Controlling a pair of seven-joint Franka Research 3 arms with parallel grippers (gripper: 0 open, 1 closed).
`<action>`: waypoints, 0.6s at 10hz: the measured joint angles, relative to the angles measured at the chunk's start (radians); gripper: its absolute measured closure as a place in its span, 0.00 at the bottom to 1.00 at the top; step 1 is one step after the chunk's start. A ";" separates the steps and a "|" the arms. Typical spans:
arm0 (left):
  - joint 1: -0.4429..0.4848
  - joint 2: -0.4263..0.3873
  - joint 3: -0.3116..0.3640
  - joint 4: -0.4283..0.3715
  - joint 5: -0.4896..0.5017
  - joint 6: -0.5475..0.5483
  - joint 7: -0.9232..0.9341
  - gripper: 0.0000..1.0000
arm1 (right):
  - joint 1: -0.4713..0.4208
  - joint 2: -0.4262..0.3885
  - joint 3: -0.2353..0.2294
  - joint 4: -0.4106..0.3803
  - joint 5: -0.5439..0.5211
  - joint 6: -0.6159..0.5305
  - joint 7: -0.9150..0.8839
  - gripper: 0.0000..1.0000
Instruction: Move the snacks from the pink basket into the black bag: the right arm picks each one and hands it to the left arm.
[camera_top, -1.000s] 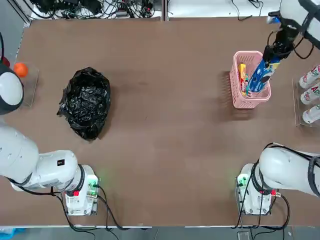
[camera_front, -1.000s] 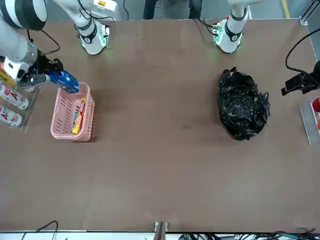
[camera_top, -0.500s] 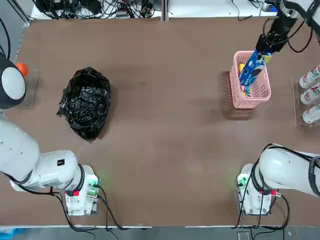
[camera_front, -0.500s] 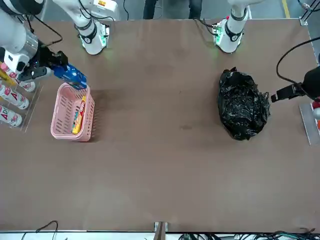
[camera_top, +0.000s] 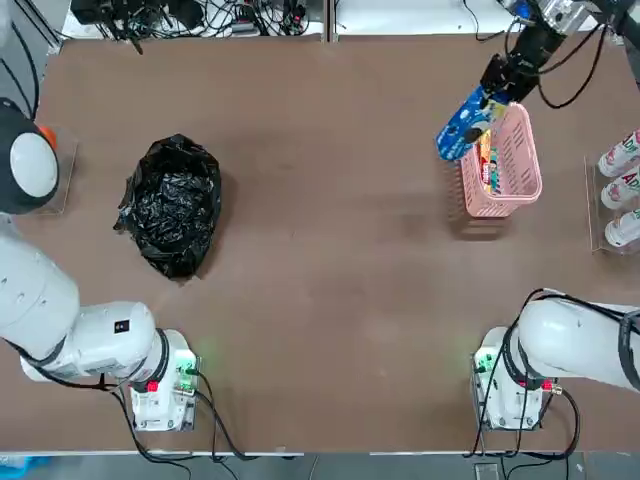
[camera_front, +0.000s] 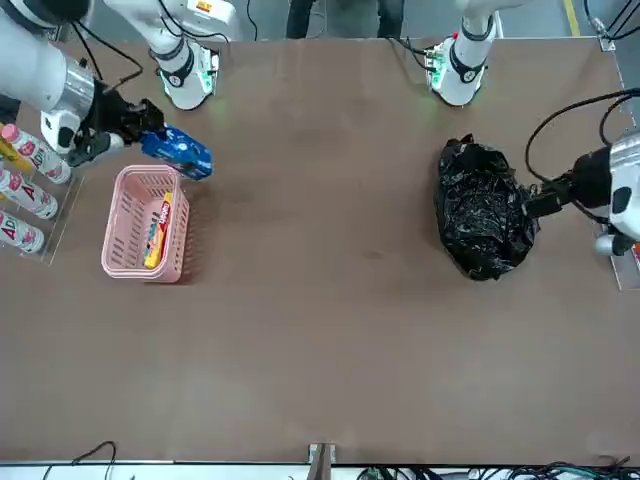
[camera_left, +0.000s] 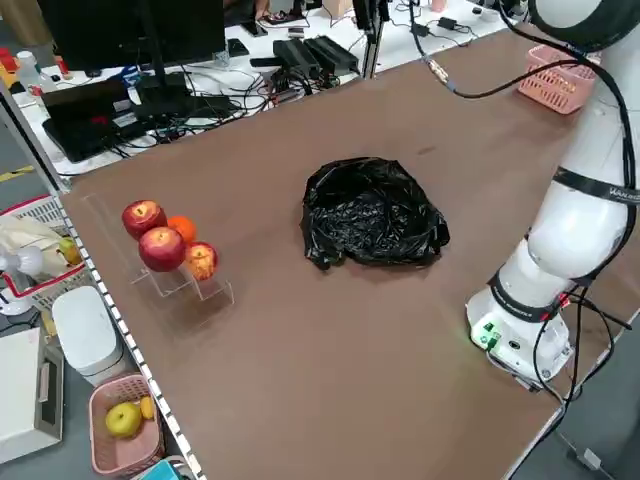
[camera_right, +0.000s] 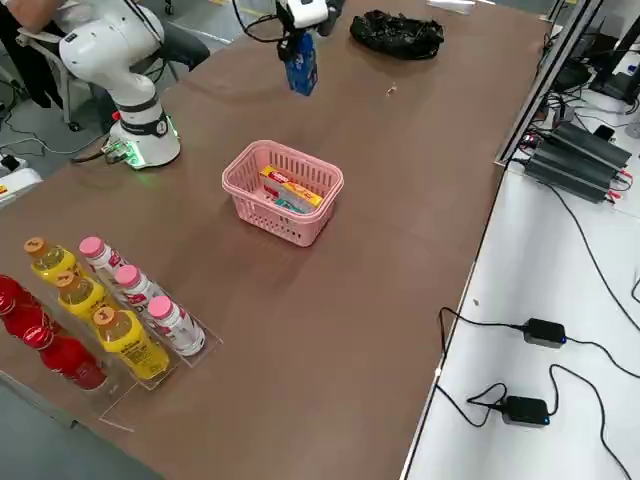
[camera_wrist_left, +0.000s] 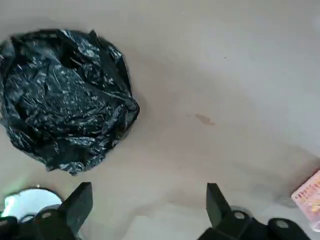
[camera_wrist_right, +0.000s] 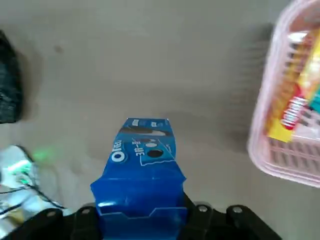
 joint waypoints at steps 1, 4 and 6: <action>0.000 0.014 0.000 -0.001 -0.035 0.016 -0.067 0.00 | 0.021 0.023 0.000 0.000 0.067 0.030 0.015 0.57; -0.030 0.077 0.000 -0.006 -0.145 0.047 -0.335 0.00 | 0.136 0.089 0.002 0.000 0.244 0.164 0.087 0.57; -0.056 0.097 -0.001 -0.008 -0.204 0.121 -0.533 0.00 | 0.233 0.126 0.004 -0.001 0.350 0.282 0.118 0.57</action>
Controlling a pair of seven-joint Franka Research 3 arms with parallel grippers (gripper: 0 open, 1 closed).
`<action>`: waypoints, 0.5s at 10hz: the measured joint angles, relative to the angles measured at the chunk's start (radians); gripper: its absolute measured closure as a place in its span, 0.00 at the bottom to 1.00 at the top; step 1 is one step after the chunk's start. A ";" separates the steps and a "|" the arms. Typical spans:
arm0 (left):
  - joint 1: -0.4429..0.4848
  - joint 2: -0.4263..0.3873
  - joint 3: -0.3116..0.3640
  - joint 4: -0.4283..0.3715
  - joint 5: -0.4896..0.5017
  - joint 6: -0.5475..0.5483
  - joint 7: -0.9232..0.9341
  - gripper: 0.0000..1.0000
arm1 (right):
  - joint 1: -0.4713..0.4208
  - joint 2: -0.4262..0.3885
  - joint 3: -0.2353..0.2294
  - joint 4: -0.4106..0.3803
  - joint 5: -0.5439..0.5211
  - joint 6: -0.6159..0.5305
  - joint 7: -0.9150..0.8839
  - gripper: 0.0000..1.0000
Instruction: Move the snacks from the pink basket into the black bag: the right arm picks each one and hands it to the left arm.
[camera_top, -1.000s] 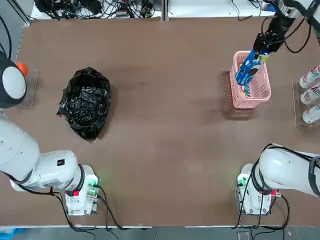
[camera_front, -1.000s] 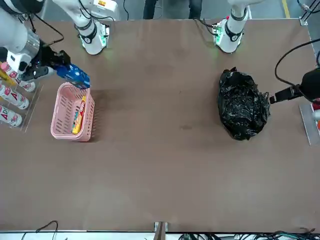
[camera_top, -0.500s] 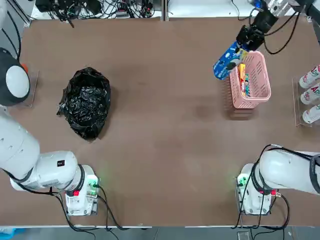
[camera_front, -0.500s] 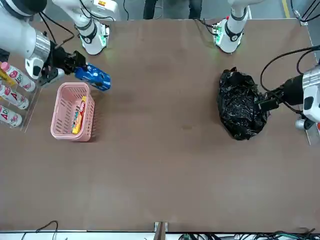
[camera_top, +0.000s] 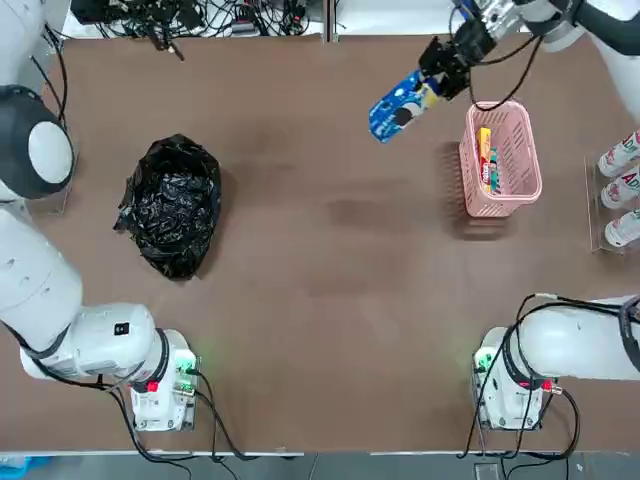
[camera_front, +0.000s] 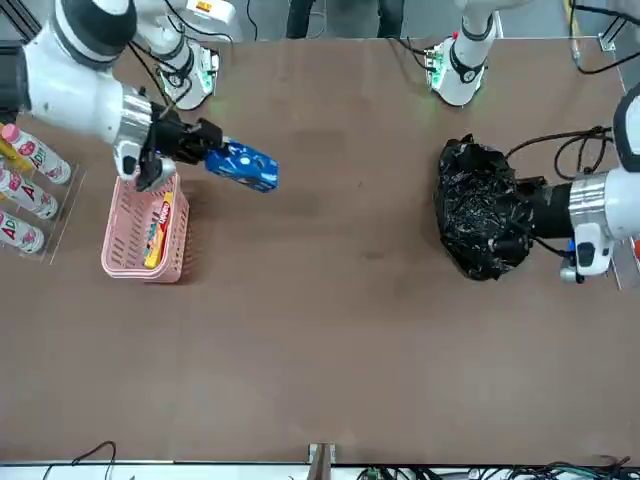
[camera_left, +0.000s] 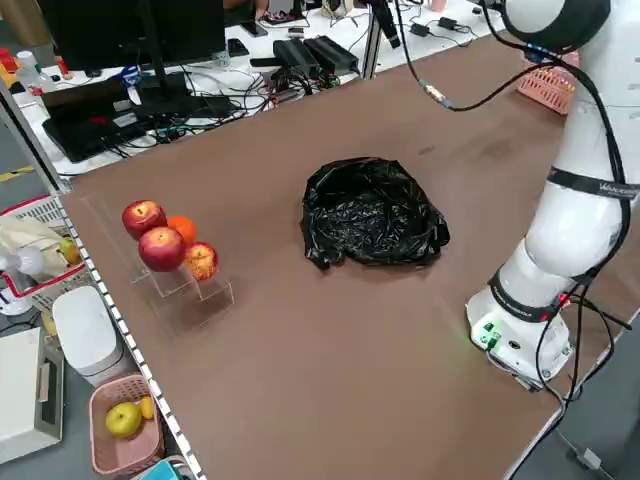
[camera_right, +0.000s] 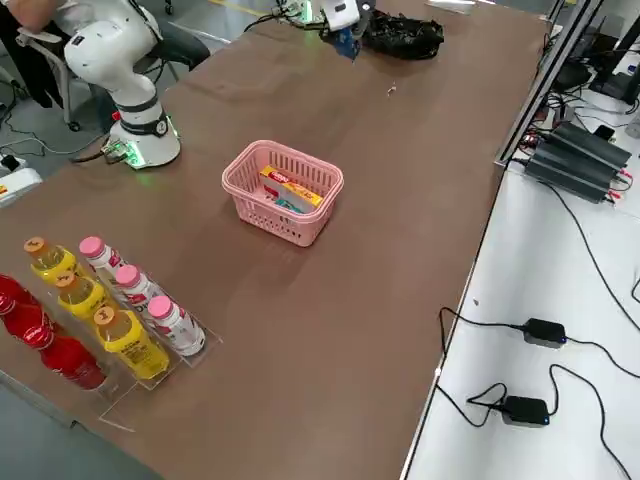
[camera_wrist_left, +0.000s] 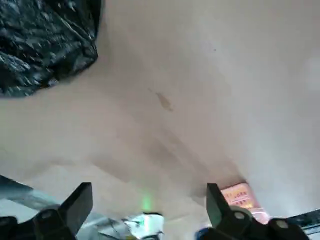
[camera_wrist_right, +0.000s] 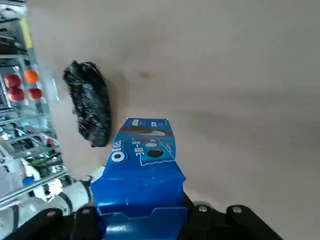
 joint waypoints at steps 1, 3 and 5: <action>-0.030 0.002 -0.001 -0.001 -0.008 0.051 -0.114 0.00 | 0.049 0.020 0.001 0.000 0.052 0.061 0.004 0.57; -0.109 0.008 -0.004 -0.006 -0.010 0.123 -0.255 0.00 | 0.120 0.063 0.001 -0.001 0.176 0.147 0.011 0.57; -0.184 0.013 -0.005 -0.025 -0.010 0.180 -0.348 0.00 | 0.186 0.099 0.001 0.000 0.284 0.240 0.011 0.57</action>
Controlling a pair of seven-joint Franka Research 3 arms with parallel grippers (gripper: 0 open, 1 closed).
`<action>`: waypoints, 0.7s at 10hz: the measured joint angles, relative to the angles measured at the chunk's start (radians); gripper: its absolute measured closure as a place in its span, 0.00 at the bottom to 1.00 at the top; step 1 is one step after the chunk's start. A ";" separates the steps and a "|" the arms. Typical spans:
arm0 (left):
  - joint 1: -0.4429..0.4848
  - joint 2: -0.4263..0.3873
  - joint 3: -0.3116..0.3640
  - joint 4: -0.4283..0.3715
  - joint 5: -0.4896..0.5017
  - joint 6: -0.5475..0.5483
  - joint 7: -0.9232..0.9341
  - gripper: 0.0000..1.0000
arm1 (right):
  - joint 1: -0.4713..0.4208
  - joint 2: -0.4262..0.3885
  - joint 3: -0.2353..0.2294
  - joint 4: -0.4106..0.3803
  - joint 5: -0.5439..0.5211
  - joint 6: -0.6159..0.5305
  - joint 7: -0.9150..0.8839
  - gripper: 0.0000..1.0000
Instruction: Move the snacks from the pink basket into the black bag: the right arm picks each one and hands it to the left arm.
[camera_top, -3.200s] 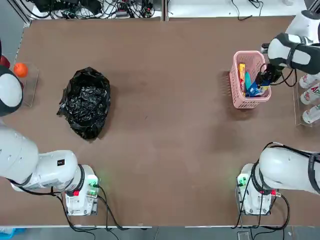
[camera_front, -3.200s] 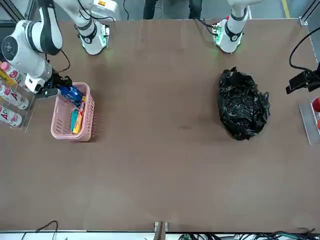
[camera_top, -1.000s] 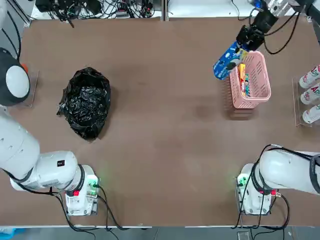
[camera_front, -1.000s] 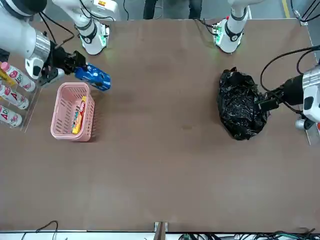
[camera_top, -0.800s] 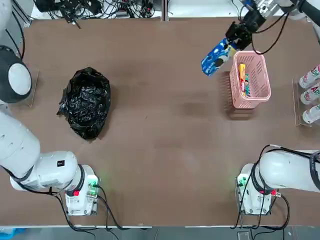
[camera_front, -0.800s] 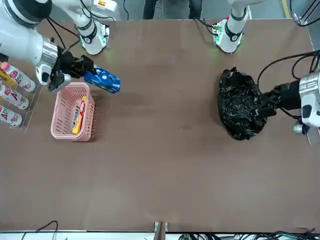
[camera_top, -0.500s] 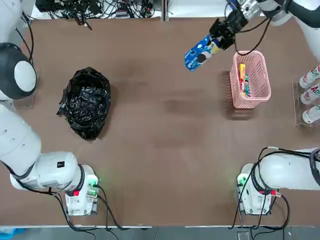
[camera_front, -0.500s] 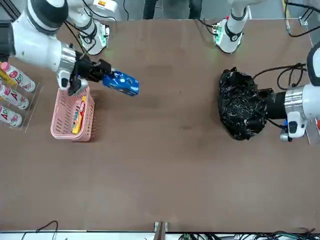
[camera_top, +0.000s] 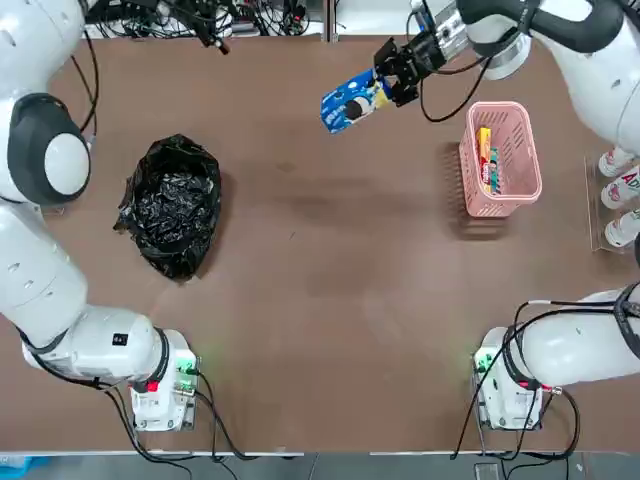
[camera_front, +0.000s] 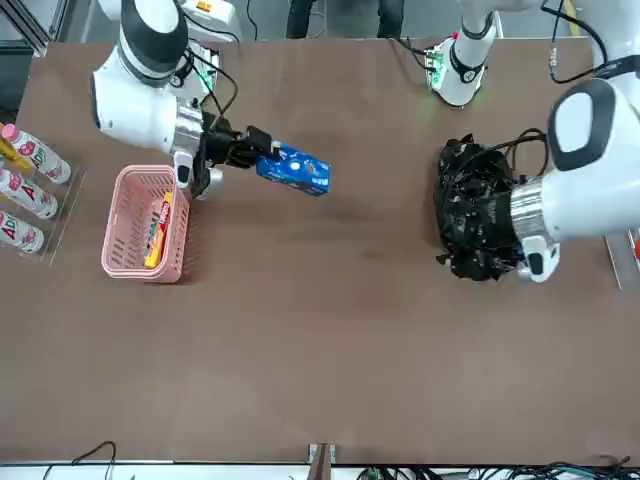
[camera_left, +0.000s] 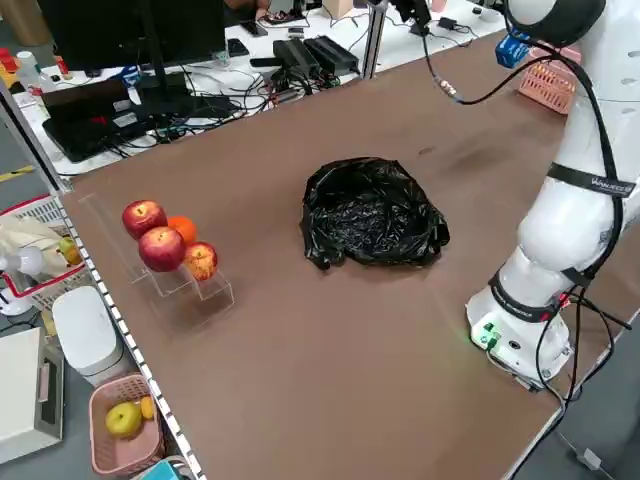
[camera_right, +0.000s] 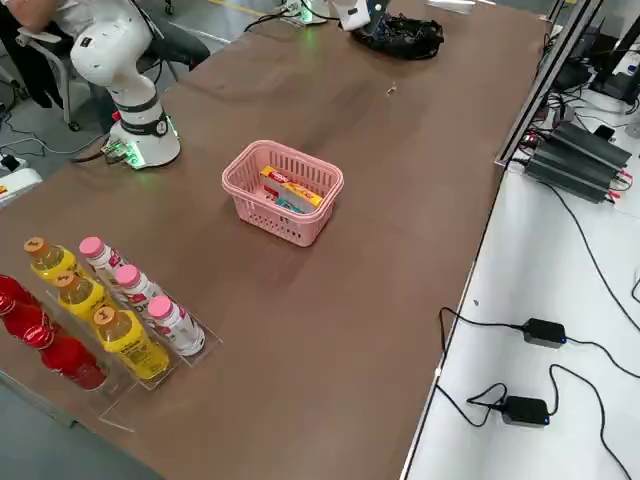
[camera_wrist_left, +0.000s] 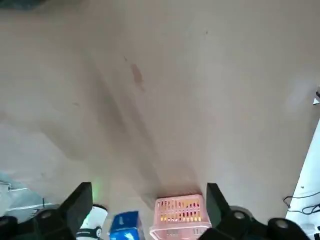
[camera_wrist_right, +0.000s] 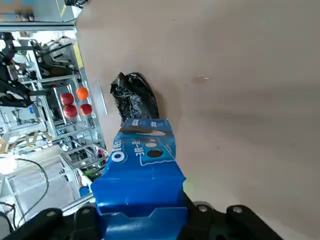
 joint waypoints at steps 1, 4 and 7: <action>-0.022 0.000 0.000 -0.010 0.000 0.008 -0.037 0.00 | 0.043 0.011 0.000 0.000 0.055 0.054 0.000 0.57; -0.059 0.000 0.000 -0.029 0.000 0.010 -0.162 0.00 | 0.177 0.034 0.000 0.001 0.162 0.226 0.003 0.57; -0.110 -0.063 -0.001 -0.106 0.000 0.009 -0.288 0.00 | 0.253 0.059 0.000 0.002 0.255 0.334 0.005 0.57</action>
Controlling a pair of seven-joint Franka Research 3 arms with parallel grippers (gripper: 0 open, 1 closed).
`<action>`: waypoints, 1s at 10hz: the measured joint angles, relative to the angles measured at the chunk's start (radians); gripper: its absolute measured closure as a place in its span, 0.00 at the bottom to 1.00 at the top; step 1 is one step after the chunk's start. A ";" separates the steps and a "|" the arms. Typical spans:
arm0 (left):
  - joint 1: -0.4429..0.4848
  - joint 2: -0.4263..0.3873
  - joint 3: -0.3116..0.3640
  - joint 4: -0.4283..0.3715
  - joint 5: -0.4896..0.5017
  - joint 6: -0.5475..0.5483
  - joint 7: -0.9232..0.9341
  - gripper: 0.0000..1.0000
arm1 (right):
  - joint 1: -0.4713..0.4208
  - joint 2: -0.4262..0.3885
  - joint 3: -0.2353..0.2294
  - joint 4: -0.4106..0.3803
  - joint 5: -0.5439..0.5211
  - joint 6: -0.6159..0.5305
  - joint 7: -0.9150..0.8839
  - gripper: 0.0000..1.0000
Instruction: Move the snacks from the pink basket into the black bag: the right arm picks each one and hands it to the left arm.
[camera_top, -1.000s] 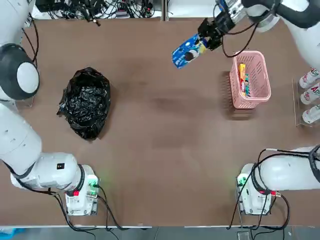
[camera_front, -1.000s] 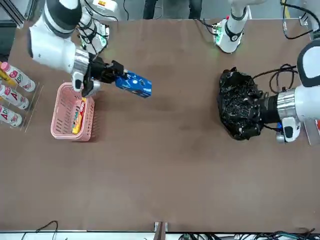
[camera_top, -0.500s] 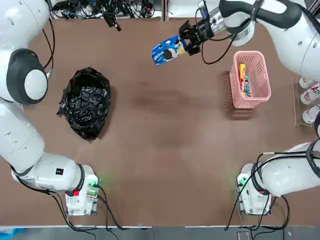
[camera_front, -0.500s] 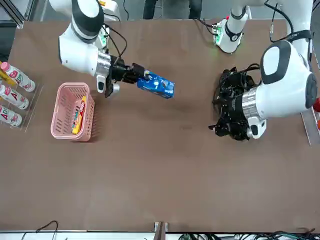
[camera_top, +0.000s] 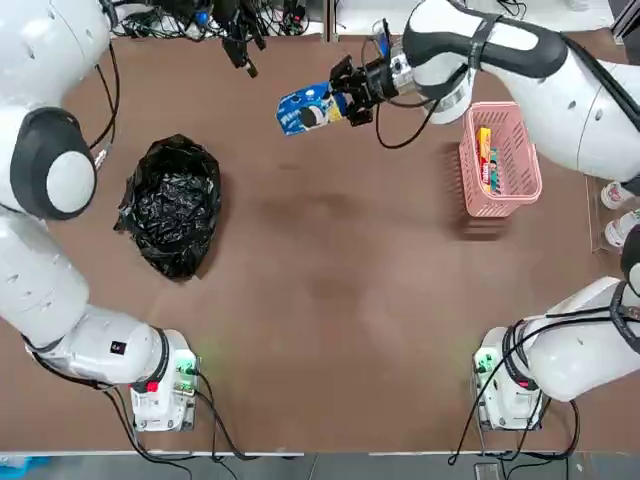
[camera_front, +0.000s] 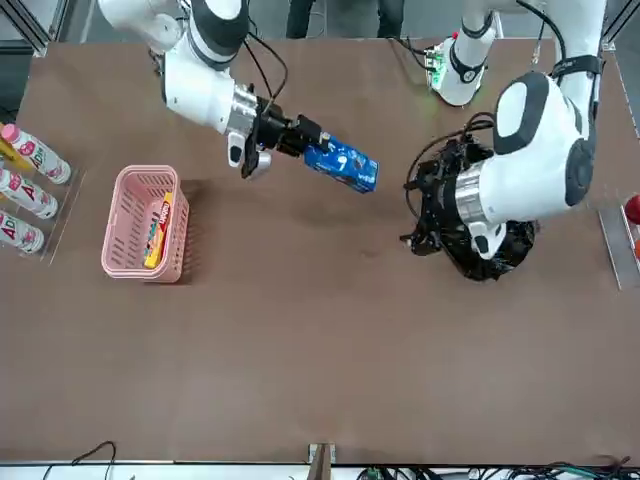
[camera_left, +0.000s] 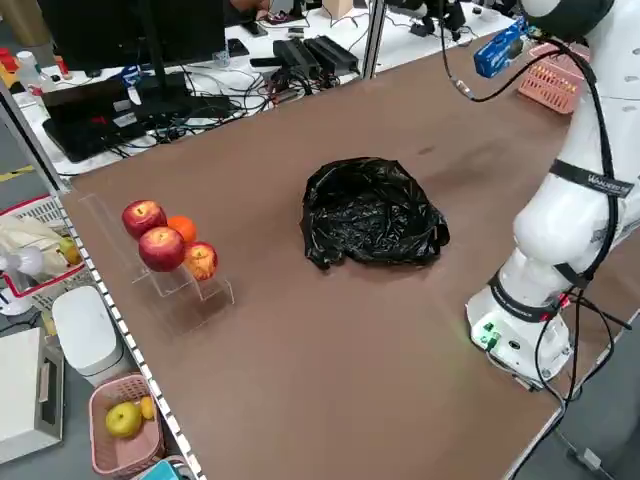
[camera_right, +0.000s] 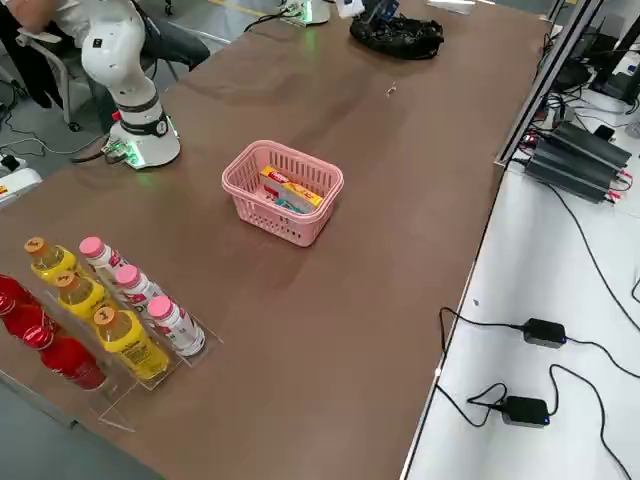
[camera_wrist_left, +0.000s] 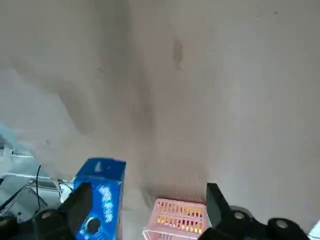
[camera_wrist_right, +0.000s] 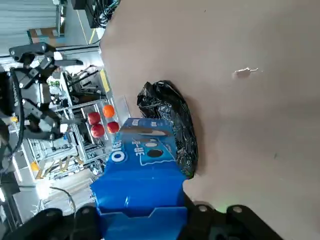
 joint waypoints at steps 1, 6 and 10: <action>-0.012 -0.047 -0.002 -0.048 0.000 -0.001 -0.016 0.00 | 0.022 0.009 0.000 0.004 0.023 0.033 0.000 0.57; -0.017 -0.195 -0.067 -0.252 0.002 0.072 -0.022 0.00 | 0.070 0.074 0.000 0.067 0.045 0.114 0.000 0.57; -0.017 -0.196 -0.102 -0.295 0.010 0.153 -0.021 0.00 | 0.086 0.087 -0.001 0.090 0.064 0.127 0.000 0.57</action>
